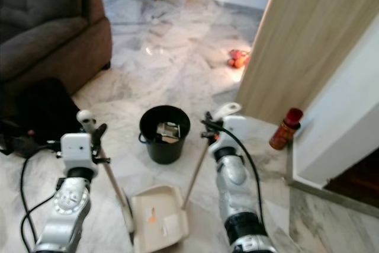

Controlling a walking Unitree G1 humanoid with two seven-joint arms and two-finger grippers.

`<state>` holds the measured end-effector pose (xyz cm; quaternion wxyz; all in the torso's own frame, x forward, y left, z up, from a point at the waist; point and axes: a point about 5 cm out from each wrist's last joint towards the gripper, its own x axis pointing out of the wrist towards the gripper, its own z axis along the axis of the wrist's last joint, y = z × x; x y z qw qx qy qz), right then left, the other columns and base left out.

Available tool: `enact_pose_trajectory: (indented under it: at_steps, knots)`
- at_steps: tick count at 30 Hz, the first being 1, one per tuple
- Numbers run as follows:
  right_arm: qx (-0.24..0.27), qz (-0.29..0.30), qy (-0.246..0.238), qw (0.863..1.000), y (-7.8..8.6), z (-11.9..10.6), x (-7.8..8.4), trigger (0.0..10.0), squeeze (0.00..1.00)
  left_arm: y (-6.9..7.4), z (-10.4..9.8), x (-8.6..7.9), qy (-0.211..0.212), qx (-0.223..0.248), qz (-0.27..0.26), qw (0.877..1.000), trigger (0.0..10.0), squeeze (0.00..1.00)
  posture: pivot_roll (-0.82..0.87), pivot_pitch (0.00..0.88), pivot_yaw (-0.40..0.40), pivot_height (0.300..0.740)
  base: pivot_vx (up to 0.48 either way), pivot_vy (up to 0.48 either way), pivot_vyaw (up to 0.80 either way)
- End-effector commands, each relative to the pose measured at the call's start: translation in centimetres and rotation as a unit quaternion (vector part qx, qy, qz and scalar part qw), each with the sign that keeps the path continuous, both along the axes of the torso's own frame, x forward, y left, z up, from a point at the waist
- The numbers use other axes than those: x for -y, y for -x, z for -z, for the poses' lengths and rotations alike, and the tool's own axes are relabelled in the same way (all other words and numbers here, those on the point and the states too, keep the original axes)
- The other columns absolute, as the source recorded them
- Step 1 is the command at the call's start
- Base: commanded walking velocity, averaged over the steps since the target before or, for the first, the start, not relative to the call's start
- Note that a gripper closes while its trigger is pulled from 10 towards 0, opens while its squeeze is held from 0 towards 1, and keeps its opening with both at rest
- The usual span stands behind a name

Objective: Sweep floor

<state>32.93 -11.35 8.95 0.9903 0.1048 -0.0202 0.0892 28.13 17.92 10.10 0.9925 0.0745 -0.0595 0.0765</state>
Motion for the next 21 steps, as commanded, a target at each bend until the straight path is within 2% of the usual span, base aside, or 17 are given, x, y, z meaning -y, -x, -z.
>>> enact_pose_trajectory:
  at_steps: [1, 21]
  knots:
    - [0.014, 0.015, -0.022, 1.0, -0.3, -0.75, 0.66, 10.0, 0.0, -0.2, -0.95, 0.68, 0.0, 0.023, 0.01, 1.0, 10.0, 0.0, 0.15, 0.048, -0.06, 0.74, 0.3, 0.0, 0.0]
    - [0.015, 0.01, -0.023, 1.0, -0.29, -0.73, 0.54, 10.0, 0.0, -0.21, -0.98, 0.7, 0.0, 0.023, 0.011, 1.0, 10.0, 0.0, 0.15, 0.05, -0.06, 0.74, 0.299, 0.0, 0.0]
